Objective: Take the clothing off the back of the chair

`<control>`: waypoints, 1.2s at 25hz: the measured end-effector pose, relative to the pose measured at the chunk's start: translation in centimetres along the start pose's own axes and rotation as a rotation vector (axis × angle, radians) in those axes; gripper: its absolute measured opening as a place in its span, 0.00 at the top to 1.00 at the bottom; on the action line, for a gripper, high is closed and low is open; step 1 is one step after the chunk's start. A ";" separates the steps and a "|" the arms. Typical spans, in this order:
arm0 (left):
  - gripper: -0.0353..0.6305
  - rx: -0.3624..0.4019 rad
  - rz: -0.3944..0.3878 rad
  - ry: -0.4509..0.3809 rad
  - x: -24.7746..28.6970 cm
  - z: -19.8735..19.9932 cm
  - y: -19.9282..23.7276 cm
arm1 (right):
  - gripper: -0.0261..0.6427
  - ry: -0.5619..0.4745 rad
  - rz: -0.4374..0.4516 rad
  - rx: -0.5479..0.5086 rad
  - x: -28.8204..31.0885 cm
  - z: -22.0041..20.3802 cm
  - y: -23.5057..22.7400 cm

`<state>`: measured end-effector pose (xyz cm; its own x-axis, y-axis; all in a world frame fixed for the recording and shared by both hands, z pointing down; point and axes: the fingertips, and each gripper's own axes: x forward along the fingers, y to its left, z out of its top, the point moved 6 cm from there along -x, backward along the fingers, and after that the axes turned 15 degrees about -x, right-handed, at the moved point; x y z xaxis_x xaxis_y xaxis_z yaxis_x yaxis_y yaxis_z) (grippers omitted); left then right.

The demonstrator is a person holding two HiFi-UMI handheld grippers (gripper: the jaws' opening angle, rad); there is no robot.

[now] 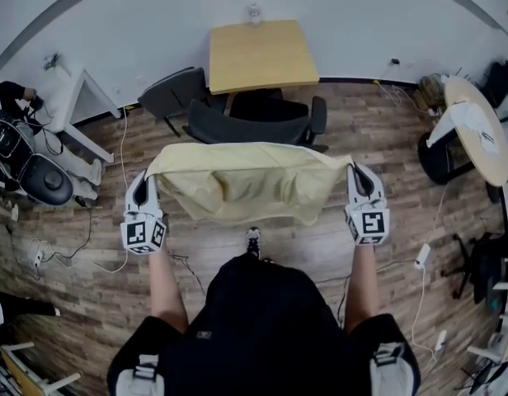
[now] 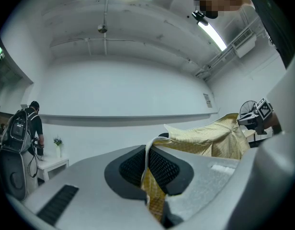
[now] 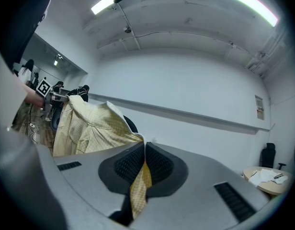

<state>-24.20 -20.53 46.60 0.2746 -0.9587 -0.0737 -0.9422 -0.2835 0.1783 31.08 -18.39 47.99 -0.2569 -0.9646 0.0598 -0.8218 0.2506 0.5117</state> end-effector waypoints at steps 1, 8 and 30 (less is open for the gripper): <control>0.94 -0.003 0.001 0.002 -0.3 -0.2 -0.1 | 0.95 0.004 0.002 0.001 -0.3 -0.3 0.2; 0.94 -0.001 -0.005 0.028 -2.3 -1.3 -0.2 | 0.95 0.035 0.026 0.001 -2.1 -0.9 2.1; 0.94 0.002 0.015 0.073 -8.0 -2.0 0.5 | 0.95 0.084 0.056 0.003 -5.1 -0.8 5.9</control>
<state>-26.44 -13.05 49.27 0.2735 -0.9619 0.0013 -0.9468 -0.2690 0.1768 27.94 -12.01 51.42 -0.2587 -0.9526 0.1598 -0.8091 0.3041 0.5028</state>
